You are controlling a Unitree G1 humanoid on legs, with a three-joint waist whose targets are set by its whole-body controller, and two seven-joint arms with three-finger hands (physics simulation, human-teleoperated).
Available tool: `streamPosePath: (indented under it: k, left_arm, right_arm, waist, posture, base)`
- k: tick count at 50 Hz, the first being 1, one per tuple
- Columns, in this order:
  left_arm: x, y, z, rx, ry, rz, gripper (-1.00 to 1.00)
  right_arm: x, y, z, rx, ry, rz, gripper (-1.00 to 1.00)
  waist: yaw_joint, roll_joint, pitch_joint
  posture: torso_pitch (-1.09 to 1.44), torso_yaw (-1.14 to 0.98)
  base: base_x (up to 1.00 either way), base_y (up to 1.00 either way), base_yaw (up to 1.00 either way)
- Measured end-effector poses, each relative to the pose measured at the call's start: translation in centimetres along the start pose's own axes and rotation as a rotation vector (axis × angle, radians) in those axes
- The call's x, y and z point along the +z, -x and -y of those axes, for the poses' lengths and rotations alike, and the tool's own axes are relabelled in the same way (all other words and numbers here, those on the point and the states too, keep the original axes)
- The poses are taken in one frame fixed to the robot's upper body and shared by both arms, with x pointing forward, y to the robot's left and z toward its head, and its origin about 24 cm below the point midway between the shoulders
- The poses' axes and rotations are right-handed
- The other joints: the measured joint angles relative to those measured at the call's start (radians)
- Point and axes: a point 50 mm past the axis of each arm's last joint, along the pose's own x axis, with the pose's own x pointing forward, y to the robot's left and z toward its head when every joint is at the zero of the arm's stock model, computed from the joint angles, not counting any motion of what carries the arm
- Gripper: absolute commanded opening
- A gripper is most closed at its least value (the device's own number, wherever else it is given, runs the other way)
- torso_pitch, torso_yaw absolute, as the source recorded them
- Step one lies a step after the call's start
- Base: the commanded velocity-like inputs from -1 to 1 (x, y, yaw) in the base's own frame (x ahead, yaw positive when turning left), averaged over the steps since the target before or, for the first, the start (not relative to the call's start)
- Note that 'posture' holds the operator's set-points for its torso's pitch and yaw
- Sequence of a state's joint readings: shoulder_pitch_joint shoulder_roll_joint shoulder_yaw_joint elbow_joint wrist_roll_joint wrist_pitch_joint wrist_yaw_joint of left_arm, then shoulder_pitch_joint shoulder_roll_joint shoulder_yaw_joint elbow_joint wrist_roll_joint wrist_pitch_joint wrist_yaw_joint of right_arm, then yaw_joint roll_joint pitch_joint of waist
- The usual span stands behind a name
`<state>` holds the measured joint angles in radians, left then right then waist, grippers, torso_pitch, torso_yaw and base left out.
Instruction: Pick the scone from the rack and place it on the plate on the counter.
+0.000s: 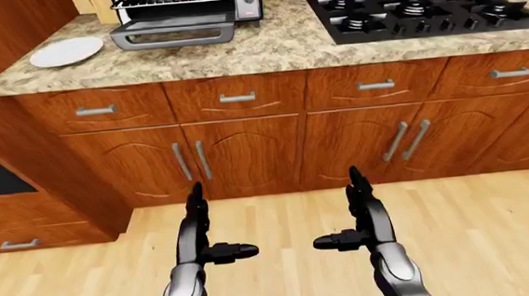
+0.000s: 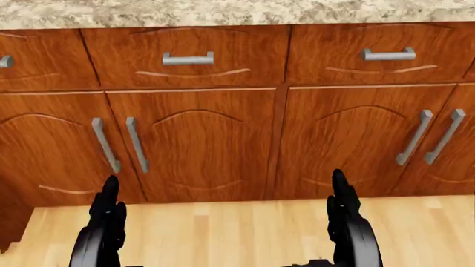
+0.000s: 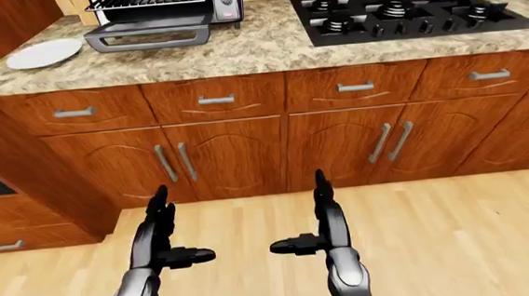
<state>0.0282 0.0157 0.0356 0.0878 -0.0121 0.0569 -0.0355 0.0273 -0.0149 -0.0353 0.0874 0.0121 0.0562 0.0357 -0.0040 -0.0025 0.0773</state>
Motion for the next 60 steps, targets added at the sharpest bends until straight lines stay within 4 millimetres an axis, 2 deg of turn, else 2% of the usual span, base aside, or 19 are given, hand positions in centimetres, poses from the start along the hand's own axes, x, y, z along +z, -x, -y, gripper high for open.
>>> streamPosePath:
  k: [1,3,5,9,12,15,18,22,24,26,30,33,43,45,48,52,56,57,60]
  left_arm:
    - [0.7,-0.3,0.0,-0.001,-0.003,0.016,1.0]
    - [3.6,-1.3,-0.1,0.01,-0.002,0.103,1.0]
    - [5.4,-1.6,0.0,0.013,-0.005,0.157,1.0]
    - [7.5,-1.6,0.3,-0.001,-0.025,0.183,1.0]
    - [9.8,-2.0,-0.1,0.0,-0.057,0.211,1.0]
    - [13.7,-2.0,-0.7,0.014,-0.097,0.282,1.0]
    - [17.0,-2.0,-1.1,0.03,-0.115,0.36,1.0]
    - [19.8,-0.8,-1.2,0.037,-0.129,0.464,1.0]
    - [21.3,0.1,-1.4,0.048,-0.142,0.513,1.0]
    - [22.4,0.7,-1.6,0.06,-0.15,0.551,1.0]
    - [23.1,0.7,-1.7,0.072,-0.161,0.566,1.0]
    - [22.7,0.4,-2.5,0.12,-0.16,0.534,1.0]
    - [24.1,1.4,-2.4,0.136,-0.191,0.623,1.0]
    - [23.8,1.3,-2.1,0.12,-0.189,0.61,1.0]
    - [23.6,1.1,-1.8,0.098,-0.189,0.589,1.0]
    - [24.8,1.9,-1.8,0.103,-0.199,0.654,1.0]
    - [25.9,2.9,-1.4,0.081,-0.21,0.715,1.0]
    - [26.1,3.0,-1.5,0.082,-0.214,0.723,1.0]
    - [26.1,3.1,-1.6,0.089,-0.214,0.709,1.0]
  right_arm:
    - [0.8,0.1,0.0,0.002,0.003,0.02,1.0]
    - [4.3,-0.3,-0.3,0.015,0.006,0.132,1.0]
    - [6.5,-0.5,-0.7,0.031,0.008,0.207,1.0]
    - [8.5,-0.6,-1.0,0.043,0.015,0.251,1.0]
    - [9.8,-0.7,-0.8,0.038,0.032,0.251,1.0]
    - [13.0,-0.6,-0.3,0.028,0.041,0.302,1.0]
    - [16.3,-0.1,0.1,0.015,0.046,0.39,1.0]
    - [18.2,0.6,-0.4,0.028,0.046,0.457,1.0]
    - [19.1,0.7,-0.7,0.044,0.045,0.476,1.0]
    - [19.8,0.9,-0.8,0.051,0.045,0.49,1.0]
    - [21.3,1.6,-0.7,0.043,0.035,0.521,1.0]
    - [21.8,1.7,-1.3,0.072,0.032,0.515,1.0]
    - [23.0,2.1,-1.7,0.092,0.024,0.57,1.0]
    - [22.4,1.9,-1.3,0.075,0.026,0.544,1.0]
    - [22.3,1.9,-0.8,0.049,0.024,0.522,1.0]
    - [23.3,2.8,-1.0,0.056,0.024,0.59,1.0]
    - [24.1,3.1,-1.2,0.066,0.021,0.618,1.0]
    - [24.3,3.0,-1.5,0.079,0.017,0.622,1.0]
    - [23.9,2.7,-2.5,0.134,0.019,0.596,1.0]
  waist:
    - [0.001,-0.003,-0.005]
    - [0.002,-0.004,-0.047]
    - [0.004,-0.012,-0.032]
    - [0.007,-0.009,-0.063]
    - [0.007,-0.006,-0.061]
    - [0.008,-0.002,-0.059]
    - [0.001,0.008,-0.073]
    - [-0.01,-0.031,-0.084]
    - [-0.012,-0.02,-0.077]
    - [-0.016,0.008,-0.061]
    - [-0.017,0.091,-0.056]
    - [-0.007,0.076,-0.037]
    - [-0.003,-0.043,-0.034]
    - [-0.018,-0.036,-0.025]
    - [-0.016,-0.054,-0.043]
    - [-0.025,-0.01,-0.041]
    - [-0.033,0.08,-0.041]
    - [-0.023,0.088,-0.046]
    - [-0.001,0.075,-0.03]
  posture:
    - [0.0,0.0]
    - [0.0,0.0]
    - [0.0,0.0]
    - [0.0,0.0]
    - [0.0,0.0]
    - [0.0,0.0]
    - [0.0,0.0]
    - [0.0,0.0]
    - [0.0,0.0]
    - [0.0,0.0]
    - [0.0,0.0]
    - [0.0,0.0]
    - [0.0,0.0]
    - [0.0,0.0]
    - [0.0,0.0]
    - [0.0,0.0]
    - [0.0,0.0]
    - [0.0,0.0]
    - [0.0,0.0]
  base:
    - [0.0,0.0,0.0]
    - [0.0,0.0,0.0]
    - [0.0,0.0,0.0]
    - [0.0,0.0,0.0]
    - [0.0,0.0,0.0]
    - [0.0,0.05,0.0]
    - [0.01,0.33,0.0]
    - [0.03,0.51,0.0]
    - [0.05,0.51,0.0]
    - [0.06,0.51,0.0]
    - [0.07,0.51,0.0]
    - [0.08,0.51,0.0]
    - [0.09,0.52,0.0]
    - [0.18,0.64,0.0]
    - [0.21,0.67,0.0]
    - [0.21,0.67,0.0]
    - [0.23,0.67,0.0]
    - [0.23,0.68,0.0]
    - [0.24,0.67,0.0]
